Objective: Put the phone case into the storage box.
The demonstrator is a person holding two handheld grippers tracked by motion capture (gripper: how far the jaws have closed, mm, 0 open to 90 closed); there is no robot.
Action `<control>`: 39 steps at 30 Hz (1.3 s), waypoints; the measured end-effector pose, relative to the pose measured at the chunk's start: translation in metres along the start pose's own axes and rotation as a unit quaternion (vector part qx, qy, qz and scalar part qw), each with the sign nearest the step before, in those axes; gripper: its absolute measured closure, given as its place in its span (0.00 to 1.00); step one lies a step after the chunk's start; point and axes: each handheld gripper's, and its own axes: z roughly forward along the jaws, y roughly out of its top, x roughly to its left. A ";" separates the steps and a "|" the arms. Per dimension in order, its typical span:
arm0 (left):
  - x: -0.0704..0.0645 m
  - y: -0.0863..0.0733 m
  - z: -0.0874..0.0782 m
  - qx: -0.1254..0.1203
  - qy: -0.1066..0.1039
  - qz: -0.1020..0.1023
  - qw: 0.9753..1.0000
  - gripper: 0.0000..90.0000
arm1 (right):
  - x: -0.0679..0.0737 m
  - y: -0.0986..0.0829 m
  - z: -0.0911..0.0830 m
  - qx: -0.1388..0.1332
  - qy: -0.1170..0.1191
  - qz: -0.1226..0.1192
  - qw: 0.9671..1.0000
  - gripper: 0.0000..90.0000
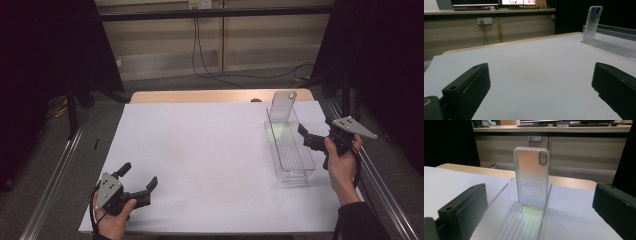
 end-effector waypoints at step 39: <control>-0.006 0.002 -0.005 -0.004 -0.003 0.000 1.000 0.03 | 0.030 -0.037 -0.076 -0.018 0.034 -0.023 0.999 0.00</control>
